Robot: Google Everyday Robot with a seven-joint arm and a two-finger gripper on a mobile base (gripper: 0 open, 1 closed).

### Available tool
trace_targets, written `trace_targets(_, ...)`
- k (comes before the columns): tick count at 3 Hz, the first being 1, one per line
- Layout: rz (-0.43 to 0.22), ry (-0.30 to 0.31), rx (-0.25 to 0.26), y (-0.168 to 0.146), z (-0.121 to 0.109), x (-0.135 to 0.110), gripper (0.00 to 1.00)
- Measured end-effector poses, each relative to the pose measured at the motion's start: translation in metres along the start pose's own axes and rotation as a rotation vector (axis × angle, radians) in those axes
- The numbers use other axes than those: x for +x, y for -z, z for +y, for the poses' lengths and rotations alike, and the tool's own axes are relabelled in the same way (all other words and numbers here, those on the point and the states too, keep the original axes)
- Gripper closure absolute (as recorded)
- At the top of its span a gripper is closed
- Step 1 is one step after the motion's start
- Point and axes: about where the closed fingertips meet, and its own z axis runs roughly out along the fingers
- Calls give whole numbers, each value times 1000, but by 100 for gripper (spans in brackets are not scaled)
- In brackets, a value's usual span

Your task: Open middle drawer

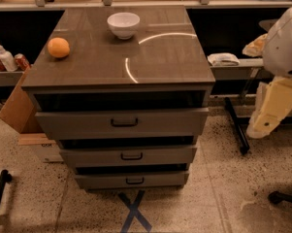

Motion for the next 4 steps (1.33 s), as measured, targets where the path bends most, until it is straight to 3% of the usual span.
trace_targets(1,-105,37,-47,-41,22,0,0)
trace_targets(2,-281,44,-118,-98,54,-1,0)
trace_targets(3,-327,54,-124,-98,59,-8,0)
trace_targets(4,-316,53,-121,-97,58,-7,0)
